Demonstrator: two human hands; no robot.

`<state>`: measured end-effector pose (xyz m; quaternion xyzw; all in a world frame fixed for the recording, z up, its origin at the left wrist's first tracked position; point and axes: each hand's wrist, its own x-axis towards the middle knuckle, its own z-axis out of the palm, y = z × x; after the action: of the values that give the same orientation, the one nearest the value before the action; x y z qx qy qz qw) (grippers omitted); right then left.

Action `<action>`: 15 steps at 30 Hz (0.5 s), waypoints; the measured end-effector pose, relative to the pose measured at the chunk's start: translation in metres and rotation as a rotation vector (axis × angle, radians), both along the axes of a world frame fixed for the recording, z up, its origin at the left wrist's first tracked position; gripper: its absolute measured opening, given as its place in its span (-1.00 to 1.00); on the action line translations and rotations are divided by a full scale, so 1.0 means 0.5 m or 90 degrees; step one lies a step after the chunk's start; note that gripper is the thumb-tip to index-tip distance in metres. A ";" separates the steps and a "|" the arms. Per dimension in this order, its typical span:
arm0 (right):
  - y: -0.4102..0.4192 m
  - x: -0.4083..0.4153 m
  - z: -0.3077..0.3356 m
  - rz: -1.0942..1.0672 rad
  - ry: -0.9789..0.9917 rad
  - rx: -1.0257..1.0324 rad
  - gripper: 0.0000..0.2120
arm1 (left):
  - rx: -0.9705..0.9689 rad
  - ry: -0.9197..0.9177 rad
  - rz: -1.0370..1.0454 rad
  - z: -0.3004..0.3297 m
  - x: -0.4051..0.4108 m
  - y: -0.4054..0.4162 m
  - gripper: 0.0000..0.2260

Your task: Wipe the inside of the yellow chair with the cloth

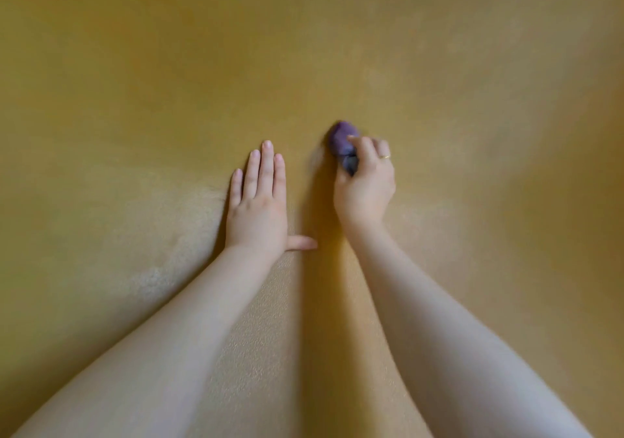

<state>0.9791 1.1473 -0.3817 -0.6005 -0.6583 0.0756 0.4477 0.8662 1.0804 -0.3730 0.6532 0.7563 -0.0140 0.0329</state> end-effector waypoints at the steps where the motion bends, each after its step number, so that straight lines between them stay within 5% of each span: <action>1: -0.034 -0.022 -0.018 0.051 -0.019 -0.002 -0.69 | -0.001 -0.006 -0.003 0.002 0.000 -0.001 0.18; 7: -0.171 -0.009 -0.048 0.285 -0.138 -0.128 -0.72 | -0.115 0.013 -0.076 0.072 -0.033 -0.014 0.19; 11: -0.183 0.031 -0.030 0.389 -0.234 -0.167 -0.74 | -0.162 0.147 -0.109 0.112 -0.056 -0.066 0.19; 15: -0.080 0.083 -0.018 0.116 -0.113 -0.193 -0.80 | -0.205 0.071 -0.055 0.086 -0.069 -0.118 0.10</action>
<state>1.0206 1.1075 -0.3905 -0.6032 -0.7279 0.1606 0.2837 0.8315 1.0216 -0.3298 0.6694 0.7163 -0.1726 0.0949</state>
